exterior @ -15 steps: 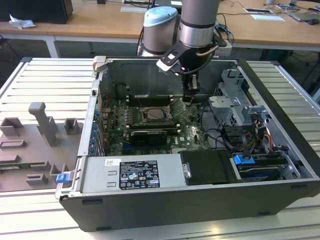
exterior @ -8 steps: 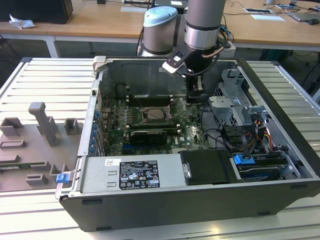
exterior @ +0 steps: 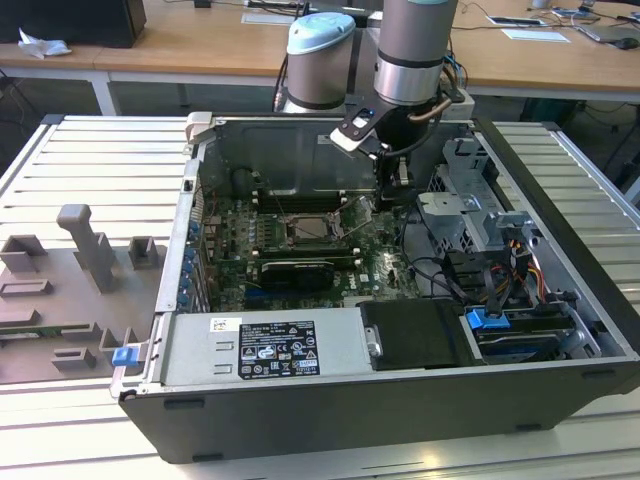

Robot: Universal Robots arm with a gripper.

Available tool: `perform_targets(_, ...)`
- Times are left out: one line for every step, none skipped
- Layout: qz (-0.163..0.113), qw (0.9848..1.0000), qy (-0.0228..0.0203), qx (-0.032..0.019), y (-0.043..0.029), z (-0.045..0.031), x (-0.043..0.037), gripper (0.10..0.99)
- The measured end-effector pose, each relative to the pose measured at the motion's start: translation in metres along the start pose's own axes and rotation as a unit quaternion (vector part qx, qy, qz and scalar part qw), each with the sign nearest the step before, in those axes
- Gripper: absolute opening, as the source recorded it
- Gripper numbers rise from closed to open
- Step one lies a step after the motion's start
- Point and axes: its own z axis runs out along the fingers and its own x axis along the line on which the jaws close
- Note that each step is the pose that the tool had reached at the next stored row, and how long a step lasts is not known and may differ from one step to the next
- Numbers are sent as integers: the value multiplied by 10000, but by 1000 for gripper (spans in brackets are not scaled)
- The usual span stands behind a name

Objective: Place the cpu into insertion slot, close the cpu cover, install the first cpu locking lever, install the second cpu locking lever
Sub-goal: 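Close the cpu cover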

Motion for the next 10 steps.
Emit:
perform_targets(-2, 10000, 0, 34, 0, 8, 5, 106)
perform_targets(-2, 10000, 0, 54, -1, 8, 6, 106)
perform_targets(-4, 10000, 0, 80, -4, 7, 7, 106)
perform_targets(-5, 9999, 3, 139, -12, 7, 9, 106)
perform_targets(-6, 9998, 5, 195, -22, 0, 9, 106)
perform_targets(-10, 9997, 6, 226, -26, -13, 8, 106)
perform_targets(-10, 9997, 7, 250, -30, -29, 8, 106)
perform_targets(-9, 9997, 7, 262, -35, -42, 8, 106)
perform_targets(-10, 9996, 8, 271, -41, -52, 8, 106)
perform_targets(-11, 9996, 8, 274, -48, -56, 8, 106)
